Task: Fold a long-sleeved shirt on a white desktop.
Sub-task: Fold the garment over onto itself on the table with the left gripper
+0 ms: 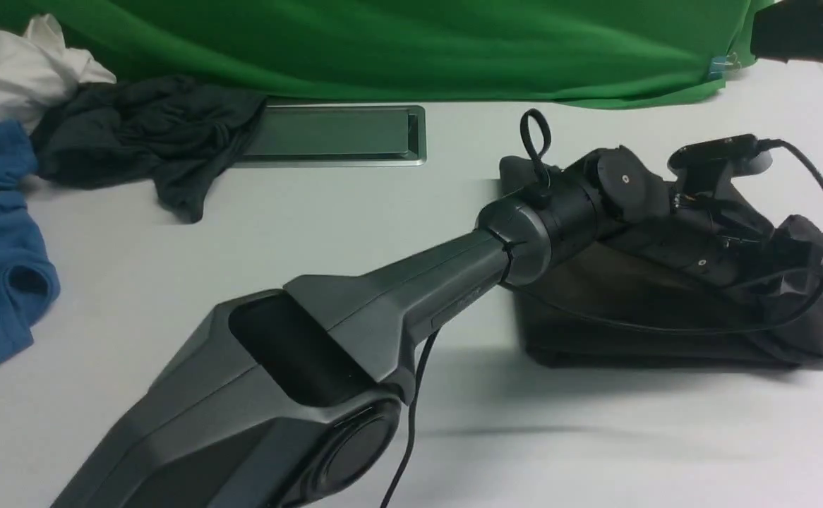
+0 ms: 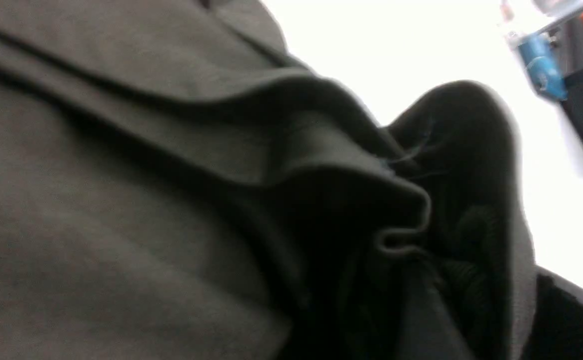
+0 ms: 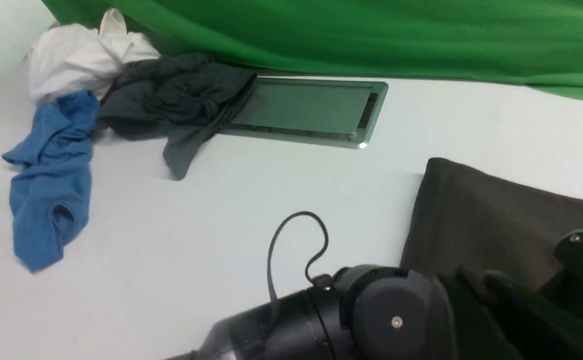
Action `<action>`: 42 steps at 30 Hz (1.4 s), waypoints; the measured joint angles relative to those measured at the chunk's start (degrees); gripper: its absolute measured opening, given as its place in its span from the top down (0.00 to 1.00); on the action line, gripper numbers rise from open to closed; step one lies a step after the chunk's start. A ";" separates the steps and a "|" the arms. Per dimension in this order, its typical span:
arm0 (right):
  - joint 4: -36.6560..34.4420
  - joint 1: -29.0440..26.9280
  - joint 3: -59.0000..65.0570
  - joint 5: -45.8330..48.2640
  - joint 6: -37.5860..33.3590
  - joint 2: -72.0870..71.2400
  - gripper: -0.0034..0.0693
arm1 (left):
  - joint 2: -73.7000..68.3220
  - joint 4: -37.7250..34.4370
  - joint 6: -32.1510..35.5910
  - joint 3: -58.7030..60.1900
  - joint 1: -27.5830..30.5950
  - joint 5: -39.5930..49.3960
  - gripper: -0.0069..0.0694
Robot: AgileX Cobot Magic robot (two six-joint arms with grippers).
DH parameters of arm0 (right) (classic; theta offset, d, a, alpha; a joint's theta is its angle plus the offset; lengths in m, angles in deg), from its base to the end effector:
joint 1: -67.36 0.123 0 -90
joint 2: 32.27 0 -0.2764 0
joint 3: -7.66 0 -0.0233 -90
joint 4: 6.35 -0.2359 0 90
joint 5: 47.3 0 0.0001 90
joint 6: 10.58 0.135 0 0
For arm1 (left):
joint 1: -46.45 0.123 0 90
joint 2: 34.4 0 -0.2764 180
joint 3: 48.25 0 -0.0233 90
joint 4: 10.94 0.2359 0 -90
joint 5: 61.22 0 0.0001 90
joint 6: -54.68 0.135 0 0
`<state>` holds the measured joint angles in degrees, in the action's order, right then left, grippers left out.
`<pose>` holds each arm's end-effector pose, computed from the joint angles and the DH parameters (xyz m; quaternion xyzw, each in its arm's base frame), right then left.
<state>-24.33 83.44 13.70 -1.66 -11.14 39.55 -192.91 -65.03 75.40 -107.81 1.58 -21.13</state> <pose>0.2329 0.0982 0.3880 -0.0830 0.8672 0.2119 0.4430 0.3669 -0.4647 0.1441 0.2641 0.8224 -0.4524 0.2219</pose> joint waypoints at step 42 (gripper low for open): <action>0.24 0.00 6.47 -5.84 -3.05 2.25 0.67 | 12.86 11.74 -7.70 27.23 18.14 17.71 0.65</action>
<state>-24.09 83.44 20.17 -7.50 -14.19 41.80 -180.06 -53.29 67.70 -80.58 19.72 -3.42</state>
